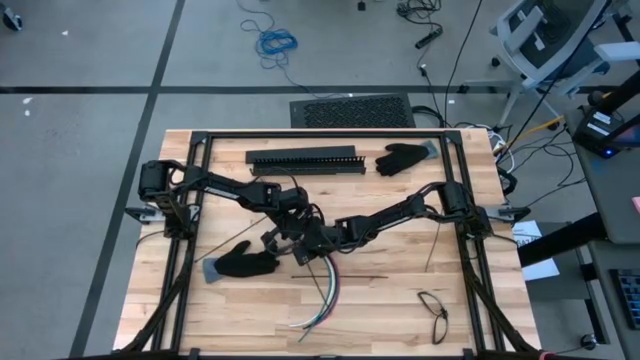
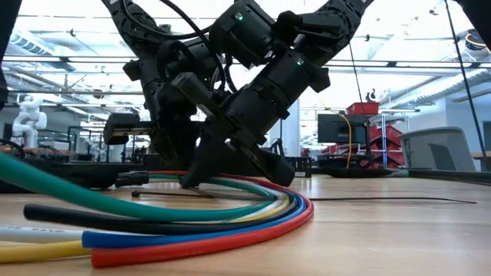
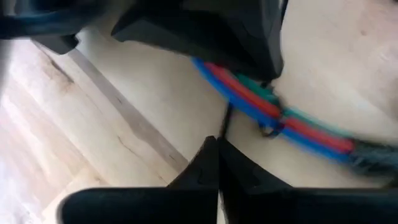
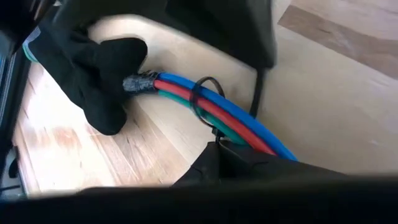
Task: Ziptie cables
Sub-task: Wrap the cable wires using a zip tie
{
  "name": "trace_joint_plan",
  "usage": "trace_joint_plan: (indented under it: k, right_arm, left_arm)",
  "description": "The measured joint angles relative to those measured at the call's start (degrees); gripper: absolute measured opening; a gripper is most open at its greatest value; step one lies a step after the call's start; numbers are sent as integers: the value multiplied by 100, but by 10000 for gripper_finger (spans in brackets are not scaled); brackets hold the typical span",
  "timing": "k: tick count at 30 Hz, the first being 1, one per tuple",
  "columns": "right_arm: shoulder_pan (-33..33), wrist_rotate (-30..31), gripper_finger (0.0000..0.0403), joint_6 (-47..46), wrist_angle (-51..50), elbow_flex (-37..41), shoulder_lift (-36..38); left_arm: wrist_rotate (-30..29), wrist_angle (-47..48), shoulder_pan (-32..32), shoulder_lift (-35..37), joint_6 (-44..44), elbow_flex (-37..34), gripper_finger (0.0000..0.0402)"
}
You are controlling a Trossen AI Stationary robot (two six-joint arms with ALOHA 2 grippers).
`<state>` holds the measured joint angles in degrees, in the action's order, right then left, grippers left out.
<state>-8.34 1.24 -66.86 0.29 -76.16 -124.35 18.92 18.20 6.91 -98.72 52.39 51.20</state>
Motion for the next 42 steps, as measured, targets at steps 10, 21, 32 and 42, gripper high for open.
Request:
trace_joint_plan:
  k: [10, 21, 32, 42]
  right_arm:
    - [-14, -105, 0, 55, 89, 4, 2]
    - [71, -193, 0, 566, -174, -28, 29]
    - [144, -391, 0, 593, -177, -18, 37]
    - [150, -457, 0, 624, -106, -16, 37]
  left_arm:
    - [-76, 61, 72, 2, 92, 0, 1]
    - [-142, 807, 62, 655, -236, -13, 0]
    - [797, 660, -125, 1052, -963, -750, 17]
    - [154, -441, -18, 1016, -973, -809, 149]
